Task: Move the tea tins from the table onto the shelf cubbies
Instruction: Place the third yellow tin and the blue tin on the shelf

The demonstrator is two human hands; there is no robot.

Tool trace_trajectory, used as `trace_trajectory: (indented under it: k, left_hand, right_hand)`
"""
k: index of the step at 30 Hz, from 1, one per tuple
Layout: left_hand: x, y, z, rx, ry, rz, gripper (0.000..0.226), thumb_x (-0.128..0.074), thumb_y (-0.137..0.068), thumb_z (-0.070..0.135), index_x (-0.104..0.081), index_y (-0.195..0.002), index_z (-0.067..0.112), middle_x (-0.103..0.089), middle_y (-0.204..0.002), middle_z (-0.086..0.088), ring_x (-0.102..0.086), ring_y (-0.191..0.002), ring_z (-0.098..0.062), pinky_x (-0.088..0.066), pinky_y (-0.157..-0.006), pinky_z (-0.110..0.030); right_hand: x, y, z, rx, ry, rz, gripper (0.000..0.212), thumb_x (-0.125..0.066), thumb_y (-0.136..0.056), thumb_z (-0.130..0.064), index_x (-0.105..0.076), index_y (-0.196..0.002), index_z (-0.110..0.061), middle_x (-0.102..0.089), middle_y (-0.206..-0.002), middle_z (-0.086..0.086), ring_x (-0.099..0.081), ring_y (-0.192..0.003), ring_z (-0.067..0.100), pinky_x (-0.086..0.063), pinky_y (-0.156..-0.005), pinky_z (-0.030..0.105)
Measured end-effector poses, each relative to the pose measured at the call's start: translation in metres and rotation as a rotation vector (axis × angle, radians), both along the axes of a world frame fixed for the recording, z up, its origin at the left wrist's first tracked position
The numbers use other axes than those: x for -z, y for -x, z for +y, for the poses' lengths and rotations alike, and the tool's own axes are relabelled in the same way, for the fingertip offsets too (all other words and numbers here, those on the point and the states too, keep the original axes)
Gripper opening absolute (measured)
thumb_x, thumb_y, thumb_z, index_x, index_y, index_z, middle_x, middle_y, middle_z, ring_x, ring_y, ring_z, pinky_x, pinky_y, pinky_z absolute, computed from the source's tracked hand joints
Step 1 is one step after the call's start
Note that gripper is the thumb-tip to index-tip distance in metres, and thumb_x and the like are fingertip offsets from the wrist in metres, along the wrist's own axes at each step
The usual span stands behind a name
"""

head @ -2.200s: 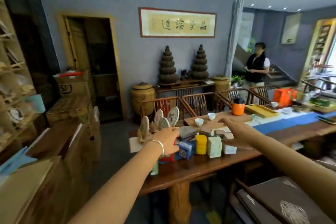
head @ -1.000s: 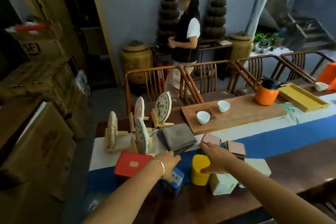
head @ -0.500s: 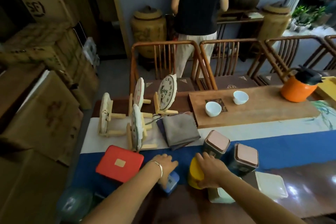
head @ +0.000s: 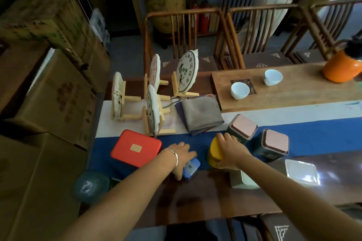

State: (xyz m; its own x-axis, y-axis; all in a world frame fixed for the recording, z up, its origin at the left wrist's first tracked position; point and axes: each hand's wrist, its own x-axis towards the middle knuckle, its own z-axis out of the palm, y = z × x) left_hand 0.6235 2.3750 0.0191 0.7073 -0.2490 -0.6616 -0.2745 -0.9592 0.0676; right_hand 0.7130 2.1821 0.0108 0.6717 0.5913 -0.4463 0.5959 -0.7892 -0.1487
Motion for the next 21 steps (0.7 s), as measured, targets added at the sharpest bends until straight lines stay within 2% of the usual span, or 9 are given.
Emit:
trace_trajectory:
  k: [5, 11, 15, 18, 21]
  left_hand:
    - [0.010, 0.005, 0.002, 0.033, -0.052, -0.106, 0.080, -0.078, -0.068, 0.024, -0.034, -0.135, 0.017, -0.043, -0.124, -0.014, -0.044, -0.112, -0.033, -0.043, -0.088, -0.043]
    - [0.008, 0.001, -0.005, -0.116, 0.018, -0.126, 0.081, -0.078, -0.064, 0.041, -0.038, -0.130, 0.018, -0.047, -0.119, -0.011, -0.047, -0.108, -0.031, -0.044, -0.079, -0.040]
    - [-0.012, -0.008, -0.007, -0.270, 0.037, -0.172, 0.084, -0.074, -0.067, 0.052, -0.035, -0.133, 0.015, -0.047, -0.120, -0.016, -0.046, -0.110, -0.034, -0.043, -0.080, -0.040]
    - [-0.039, -0.011, -0.010, -0.405, 0.116, -0.236, 0.081, -0.074, -0.066, 0.056, -0.039, -0.125, 0.013, -0.053, -0.116, -0.015, -0.052, -0.103, -0.033, -0.046, -0.077, -0.039]
    - [-0.079, -0.016, 0.001, -0.588, 0.293, -0.387, 0.081, -0.074, -0.066, 0.058, -0.033, -0.122, 0.016, -0.059, -0.108, -0.013, -0.059, -0.092, -0.031, -0.051, -0.073, -0.039]
  right_hand:
    - [0.003, 0.002, 0.002, 0.005, -0.004, 0.000, 0.112, -0.076, -0.064, -0.058, -0.012, -0.147, -0.019, -0.036, -0.141, 0.008, -0.041, -0.127, 0.030, -0.049, -0.093, 0.042]
    - [0.005, -0.008, -0.007, -0.013, -0.028, 0.055, 0.109, -0.078, -0.063, -0.053, -0.015, -0.146, -0.023, -0.035, -0.138, 0.010, -0.041, -0.124, 0.030, -0.046, -0.094, 0.040]
    - [-0.016, -0.035, -0.012, 0.063, -0.202, 0.109, 0.111, -0.080, -0.062, -0.045, -0.006, -0.144, -0.044, -0.031, -0.135, 0.010, -0.043, -0.119, 0.030, -0.045, -0.084, 0.036]
    - [-0.041, -0.055, -0.018, 0.139, -0.340, 0.103, 0.103, -0.084, -0.058, -0.041, -0.018, -0.137, -0.034, -0.040, -0.132, 0.009, -0.045, -0.107, 0.022, -0.042, -0.078, 0.033]
    - [-0.088, -0.076, -0.008, 0.186, -0.524, 0.125, 0.085, -0.086, -0.059, -0.034, -0.023, -0.117, -0.038, -0.047, -0.116, 0.004, -0.051, -0.098, 0.024, -0.043, -0.072, 0.034]
